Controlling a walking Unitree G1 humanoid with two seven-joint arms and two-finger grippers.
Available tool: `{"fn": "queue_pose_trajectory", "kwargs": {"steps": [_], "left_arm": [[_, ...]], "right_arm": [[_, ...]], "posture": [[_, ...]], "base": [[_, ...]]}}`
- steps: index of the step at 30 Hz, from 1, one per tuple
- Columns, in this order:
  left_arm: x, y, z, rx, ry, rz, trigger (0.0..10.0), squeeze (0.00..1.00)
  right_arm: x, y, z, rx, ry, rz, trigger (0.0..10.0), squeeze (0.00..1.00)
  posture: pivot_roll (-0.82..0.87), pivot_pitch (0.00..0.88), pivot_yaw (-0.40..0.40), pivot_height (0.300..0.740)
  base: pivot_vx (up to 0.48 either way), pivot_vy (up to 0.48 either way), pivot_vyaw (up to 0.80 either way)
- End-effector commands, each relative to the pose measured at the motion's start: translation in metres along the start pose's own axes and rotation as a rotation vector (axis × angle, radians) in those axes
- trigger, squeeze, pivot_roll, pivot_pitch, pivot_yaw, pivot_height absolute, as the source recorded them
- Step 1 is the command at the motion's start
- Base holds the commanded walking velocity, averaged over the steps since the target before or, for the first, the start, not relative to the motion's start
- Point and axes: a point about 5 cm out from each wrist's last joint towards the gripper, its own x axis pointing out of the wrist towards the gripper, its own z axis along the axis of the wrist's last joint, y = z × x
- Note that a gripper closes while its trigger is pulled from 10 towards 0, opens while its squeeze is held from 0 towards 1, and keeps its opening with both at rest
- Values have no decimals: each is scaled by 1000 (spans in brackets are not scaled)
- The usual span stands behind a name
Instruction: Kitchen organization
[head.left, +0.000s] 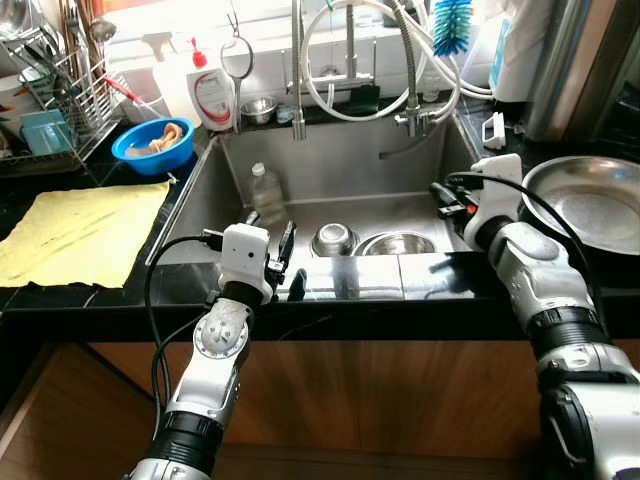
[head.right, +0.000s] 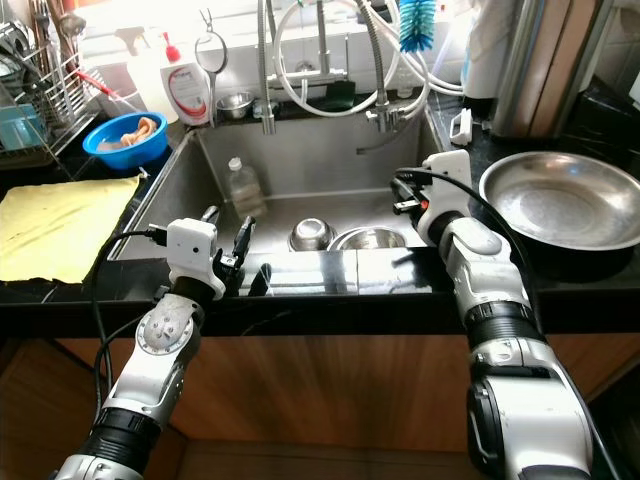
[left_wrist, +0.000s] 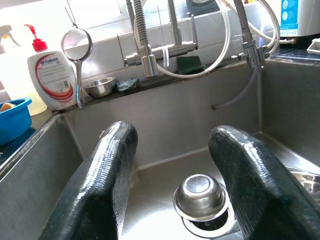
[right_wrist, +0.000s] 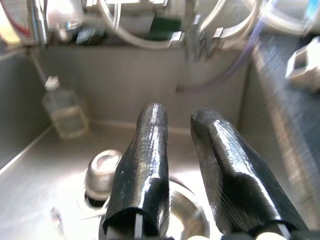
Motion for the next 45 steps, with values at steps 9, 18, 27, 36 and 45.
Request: {"fn": "queue_pose_trajectory", "kwargs": {"steps": [9,18,27,36,45], "left_arm": [[-1,3,-2,6,16,3,10000,0],[2,5,-1,8,15,0,10000,0],[0,6,-1,5,18,6,10000,0],[1,5,-1,4,19,0,10000,0],[-1,4,-3,0,25,0,10000,0]], "right_arm": [[-38,-15,65,-150,-154,-145,10000,1000],[-56,-22,62,-140,-74,-203,10000,1000],[-66,-24,27,-148,135,-250,10000,1000],[-67,-21,15,-151,205,-235,10000,0],[-67,-22,11,-261,262,-225,10000,0]], "posture": [[-274,0,132,740],[-288,0,138,740],[-277,0,132,740],[-279,0,132,740],[-275,0,125,740]], "base": [[0,0,0],[0,0,0],[0,0,0],[0,0,0],[0,0,0]]}}
